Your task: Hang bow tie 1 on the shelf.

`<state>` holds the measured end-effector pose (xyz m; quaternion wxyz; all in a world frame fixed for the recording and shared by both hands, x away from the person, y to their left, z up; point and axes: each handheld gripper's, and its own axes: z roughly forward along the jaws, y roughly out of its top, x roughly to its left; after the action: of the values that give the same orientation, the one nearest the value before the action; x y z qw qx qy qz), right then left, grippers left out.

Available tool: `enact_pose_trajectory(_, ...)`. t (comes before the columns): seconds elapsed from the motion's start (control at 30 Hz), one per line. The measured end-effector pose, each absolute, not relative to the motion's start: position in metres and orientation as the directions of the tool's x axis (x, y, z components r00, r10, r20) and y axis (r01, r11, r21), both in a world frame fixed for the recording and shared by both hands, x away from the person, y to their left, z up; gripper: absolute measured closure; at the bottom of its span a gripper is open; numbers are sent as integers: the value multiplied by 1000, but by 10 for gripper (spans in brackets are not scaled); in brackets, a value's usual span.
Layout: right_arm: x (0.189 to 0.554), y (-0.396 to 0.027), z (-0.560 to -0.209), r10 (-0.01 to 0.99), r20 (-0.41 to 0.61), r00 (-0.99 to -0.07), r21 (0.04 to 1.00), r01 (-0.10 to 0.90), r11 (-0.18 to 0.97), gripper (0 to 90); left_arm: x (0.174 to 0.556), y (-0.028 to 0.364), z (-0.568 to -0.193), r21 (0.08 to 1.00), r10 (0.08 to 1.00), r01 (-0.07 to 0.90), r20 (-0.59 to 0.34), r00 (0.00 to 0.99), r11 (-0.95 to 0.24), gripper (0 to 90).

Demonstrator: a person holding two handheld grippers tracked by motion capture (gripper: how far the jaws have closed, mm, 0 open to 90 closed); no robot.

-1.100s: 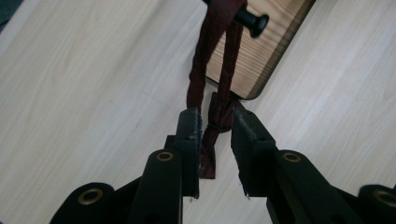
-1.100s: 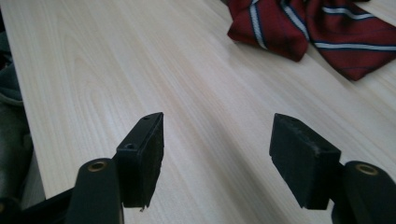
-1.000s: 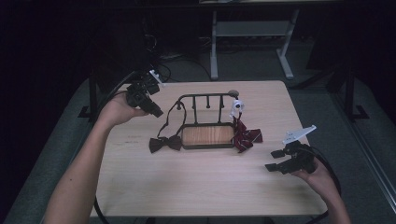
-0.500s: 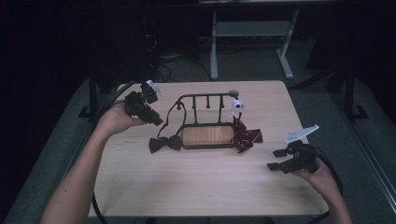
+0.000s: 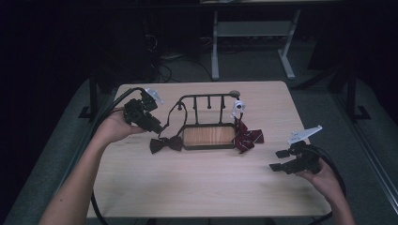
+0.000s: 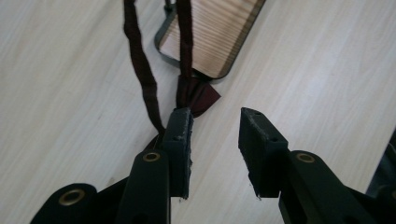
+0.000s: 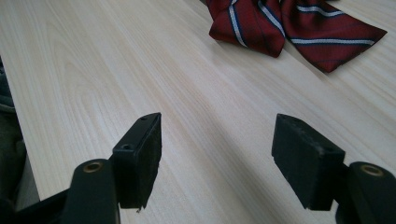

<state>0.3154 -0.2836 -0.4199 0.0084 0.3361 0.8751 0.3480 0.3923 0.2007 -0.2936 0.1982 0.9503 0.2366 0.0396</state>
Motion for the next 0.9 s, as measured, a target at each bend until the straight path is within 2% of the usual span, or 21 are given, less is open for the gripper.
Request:
enact_pose_trajectory(0.4,315,-284,-419,599,212,-772,609,584,537,329,381,205,-299,418,446,416,-29,895,-807,628)
enact_pose_trajectory(0.9,315,-287,-420,606,213,-766,606,591,533,329,368,217,-318,440,470,442,-51,881,-782,570)
